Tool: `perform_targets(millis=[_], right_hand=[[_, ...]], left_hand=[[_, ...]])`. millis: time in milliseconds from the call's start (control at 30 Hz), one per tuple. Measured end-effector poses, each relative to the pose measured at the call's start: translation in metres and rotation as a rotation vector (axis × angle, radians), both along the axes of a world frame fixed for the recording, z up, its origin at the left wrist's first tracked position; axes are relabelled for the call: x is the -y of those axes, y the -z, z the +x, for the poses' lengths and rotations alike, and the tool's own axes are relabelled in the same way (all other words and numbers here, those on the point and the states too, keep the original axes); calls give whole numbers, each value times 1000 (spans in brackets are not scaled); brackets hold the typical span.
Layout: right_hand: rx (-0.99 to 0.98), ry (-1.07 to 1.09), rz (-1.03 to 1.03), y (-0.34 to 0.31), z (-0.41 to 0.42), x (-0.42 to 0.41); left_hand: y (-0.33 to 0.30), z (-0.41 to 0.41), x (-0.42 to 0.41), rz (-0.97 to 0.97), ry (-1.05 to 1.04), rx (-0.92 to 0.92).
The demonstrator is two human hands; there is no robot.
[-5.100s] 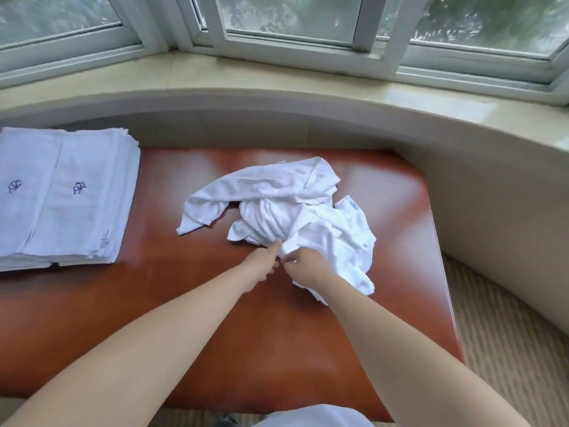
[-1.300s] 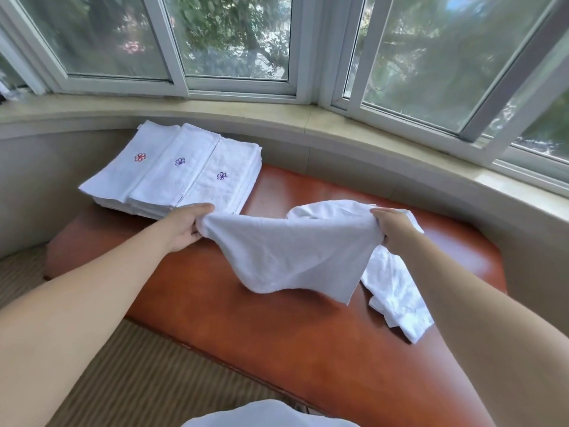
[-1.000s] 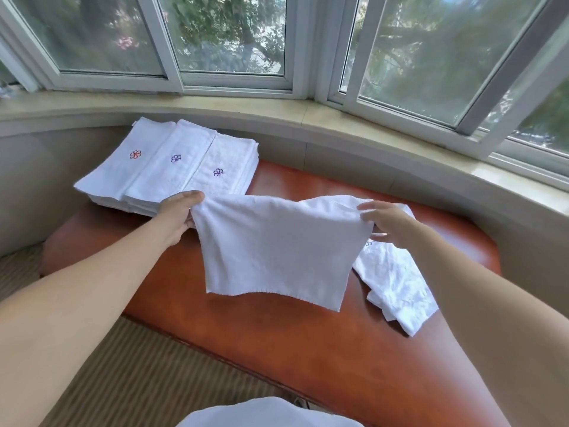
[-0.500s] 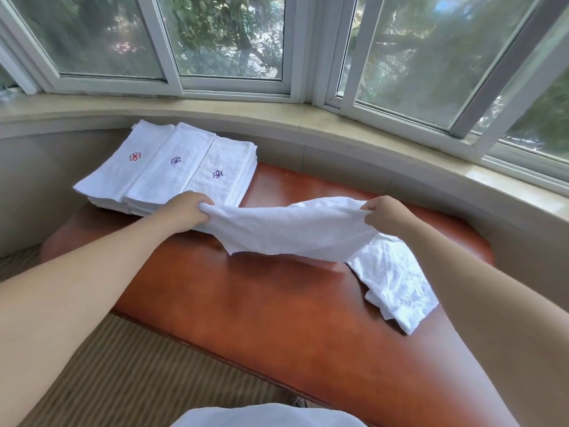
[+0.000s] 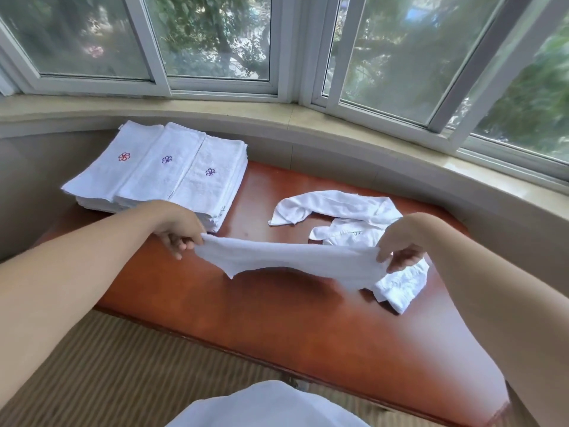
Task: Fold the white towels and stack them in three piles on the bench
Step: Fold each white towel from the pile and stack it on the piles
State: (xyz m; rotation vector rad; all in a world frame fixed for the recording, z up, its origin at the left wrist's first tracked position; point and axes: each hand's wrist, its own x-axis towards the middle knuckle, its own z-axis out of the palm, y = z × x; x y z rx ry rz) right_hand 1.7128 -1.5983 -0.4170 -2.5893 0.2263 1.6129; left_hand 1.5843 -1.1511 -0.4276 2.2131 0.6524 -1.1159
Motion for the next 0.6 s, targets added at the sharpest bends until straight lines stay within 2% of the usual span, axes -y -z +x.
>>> perform_targets(millis=[100,200,333,433,600], right_hand=[[34,63,-20,-7,-1,2],[215,191,70,-7,9,-2],[510,570,495,29,19,-21],[550,455,530,73,13,-34],[347,281,413,155,0,-32]], left_hand=[[-6,8,-8,-74,-87,3],[-5,24,-17,-162,-252,170],[31,39,-4,-368,-527,447],[75,40,19,-364,-593,488],[161,18,44,-233,-618,312]])
